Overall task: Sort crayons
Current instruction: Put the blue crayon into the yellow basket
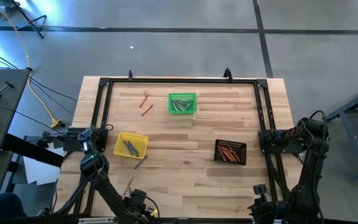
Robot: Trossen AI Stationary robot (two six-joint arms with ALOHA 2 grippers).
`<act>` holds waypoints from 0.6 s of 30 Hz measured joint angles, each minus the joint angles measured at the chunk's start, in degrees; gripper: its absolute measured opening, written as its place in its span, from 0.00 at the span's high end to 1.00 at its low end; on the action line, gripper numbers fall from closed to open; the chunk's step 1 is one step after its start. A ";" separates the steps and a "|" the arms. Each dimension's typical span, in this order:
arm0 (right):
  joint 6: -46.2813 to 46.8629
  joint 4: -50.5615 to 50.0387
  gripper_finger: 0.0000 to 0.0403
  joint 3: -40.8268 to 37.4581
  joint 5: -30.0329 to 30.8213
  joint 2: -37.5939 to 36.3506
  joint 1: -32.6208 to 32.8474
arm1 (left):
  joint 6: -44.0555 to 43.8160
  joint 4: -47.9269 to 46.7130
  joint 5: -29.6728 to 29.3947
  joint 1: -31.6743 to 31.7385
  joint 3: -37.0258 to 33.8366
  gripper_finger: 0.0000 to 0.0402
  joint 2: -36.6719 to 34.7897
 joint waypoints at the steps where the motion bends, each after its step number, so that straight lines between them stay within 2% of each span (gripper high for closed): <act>1: -0.55 -0.01 0.79 0.00 -0.02 0.00 0.02 | -0.34 -0.02 -0.16 0.00 -0.02 0.64 0.00; 18: -10.53 -0.62 0.79 0.00 -0.42 0.00 -4.14 | -11.32 0.79 -1.90 -2.97 -0.04 0.64 -0.02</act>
